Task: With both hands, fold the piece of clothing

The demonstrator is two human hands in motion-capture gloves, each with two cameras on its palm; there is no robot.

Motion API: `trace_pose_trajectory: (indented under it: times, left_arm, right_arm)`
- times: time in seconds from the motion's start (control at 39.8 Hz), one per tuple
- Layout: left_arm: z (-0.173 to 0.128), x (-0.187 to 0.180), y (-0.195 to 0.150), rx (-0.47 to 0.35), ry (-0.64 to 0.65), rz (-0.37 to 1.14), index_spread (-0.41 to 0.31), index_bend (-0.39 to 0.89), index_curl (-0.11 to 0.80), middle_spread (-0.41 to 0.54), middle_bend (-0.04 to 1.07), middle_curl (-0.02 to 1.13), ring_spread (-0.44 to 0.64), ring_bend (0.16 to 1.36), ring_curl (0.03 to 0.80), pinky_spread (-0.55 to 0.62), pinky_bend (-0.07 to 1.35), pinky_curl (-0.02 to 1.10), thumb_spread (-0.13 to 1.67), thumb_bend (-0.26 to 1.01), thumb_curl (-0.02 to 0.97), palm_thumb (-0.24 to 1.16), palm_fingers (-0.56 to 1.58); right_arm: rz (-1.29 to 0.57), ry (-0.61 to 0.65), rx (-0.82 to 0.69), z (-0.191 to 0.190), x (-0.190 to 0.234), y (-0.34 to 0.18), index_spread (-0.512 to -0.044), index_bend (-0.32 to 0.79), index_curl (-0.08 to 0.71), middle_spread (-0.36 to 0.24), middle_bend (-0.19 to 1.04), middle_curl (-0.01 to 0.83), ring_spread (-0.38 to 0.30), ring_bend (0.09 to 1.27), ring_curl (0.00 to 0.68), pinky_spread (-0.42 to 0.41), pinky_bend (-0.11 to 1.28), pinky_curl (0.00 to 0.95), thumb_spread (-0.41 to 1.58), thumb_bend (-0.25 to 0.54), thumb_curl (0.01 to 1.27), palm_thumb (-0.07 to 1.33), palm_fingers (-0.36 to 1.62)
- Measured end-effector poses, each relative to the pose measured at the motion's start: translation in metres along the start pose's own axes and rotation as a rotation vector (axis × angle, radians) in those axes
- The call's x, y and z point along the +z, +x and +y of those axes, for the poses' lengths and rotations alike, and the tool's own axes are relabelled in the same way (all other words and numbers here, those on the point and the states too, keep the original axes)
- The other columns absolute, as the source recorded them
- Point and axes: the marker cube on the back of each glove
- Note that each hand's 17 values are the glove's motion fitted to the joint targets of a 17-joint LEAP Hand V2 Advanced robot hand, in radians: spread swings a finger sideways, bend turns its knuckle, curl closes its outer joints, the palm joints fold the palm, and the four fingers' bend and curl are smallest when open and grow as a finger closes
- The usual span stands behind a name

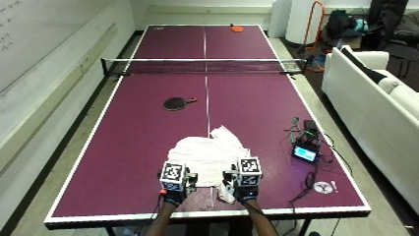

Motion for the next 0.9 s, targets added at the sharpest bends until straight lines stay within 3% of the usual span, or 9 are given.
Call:
trace_pose_trajectory:
  times: [0.08,0.4,0.55,0.63,0.68,0.78,0.9]
  left_arm:
    - [0.019,0.004,0.009,0.005,-0.149,0.057,-0.131,0.14,0.229,-0.124,0.18,0.25,0.02,0.49,0.256,0.13,0.35,0.26,1.07,0.11,0.177,0.32,0.64]
    - [0.021,0.016,0.001,-0.032,-0.097,-0.057,-0.122,0.12,0.248,-0.129,0.19,0.30,0.03,0.51,0.288,0.14,0.36,0.31,1.12,0.04,0.236,0.36,0.61]
    - [0.015,0.084,0.003,-0.062,-0.141,-0.058,-0.121,0.11,0.250,-0.103,0.15,0.30,0.03,0.54,0.303,0.12,0.41,0.34,1.11,0.01,0.257,0.37,0.58]
    - [0.007,0.116,0.001,-0.059,-0.187,-0.047,-0.110,0.09,0.244,-0.075,0.14,0.30,0.03,0.57,0.316,0.11,0.44,0.35,1.11,0.00,0.268,0.38,0.54]
    - [0.010,0.111,-0.001,-0.069,-0.251,-0.065,-0.105,0.09,0.240,-0.067,0.14,0.29,0.03,0.59,0.322,0.11,0.46,0.36,1.10,-0.01,0.274,0.39,0.52]
    - [0.031,0.067,-0.002,-0.088,-0.442,-0.098,-0.093,0.09,0.232,-0.057,0.15,0.29,0.03,0.61,0.330,0.10,0.49,0.38,1.10,-0.01,0.283,0.40,0.49]
    - [0.023,0.081,-0.001,-0.017,-0.428,-0.012,-0.096,0.11,0.233,-0.059,0.20,0.31,0.03,0.60,0.328,0.10,0.48,0.38,1.13,-0.05,0.259,0.31,0.51]
  right_arm:
    - [0.022,-0.017,0.004,0.004,-0.004,-0.002,-0.357,0.15,0.185,-0.059,0.24,0.208,0.082,0.25,0.143,0.233,0.40,0.226,1.23,0.246,0.16,0.38,0.21]
    - [0.054,0.017,0.007,-0.003,0.012,-0.003,-0.347,0.09,0.189,0.005,0.28,0.275,0.119,0.28,0.186,0.241,0.45,0.282,1.28,0.126,0.17,0.29,0.20]
    - [0.108,-0.009,0.038,-0.031,0.075,-0.001,-0.316,0.06,0.170,0.027,0.23,0.278,0.133,0.35,0.219,0.241,0.54,0.319,1.19,0.055,0.18,0.26,0.12]
    - [0.117,-0.069,0.065,-0.029,0.081,-0.001,-0.301,0.06,0.160,0.034,0.21,0.281,0.138,0.38,0.231,0.235,0.58,0.334,1.15,0.035,0.19,0.27,0.09]
    - [0.116,-0.128,0.081,-0.016,0.069,-0.004,-0.292,0.05,0.150,0.032,0.19,0.278,0.118,0.39,0.238,0.198,0.64,0.353,1.13,0.025,0.20,0.28,0.11]
    - [0.024,-0.223,0.020,-0.009,0.067,-0.015,-0.282,0.06,0.134,0.033,0.17,0.273,0.059,0.45,0.255,0.133,0.72,0.369,1.09,0.001,0.22,0.30,0.13]
    - [-0.054,-0.323,-0.017,-0.011,0.076,-0.018,-0.278,0.10,0.142,0.023,0.18,0.280,0.013,0.48,0.270,0.101,0.73,0.378,1.04,-0.021,0.23,0.30,0.14]
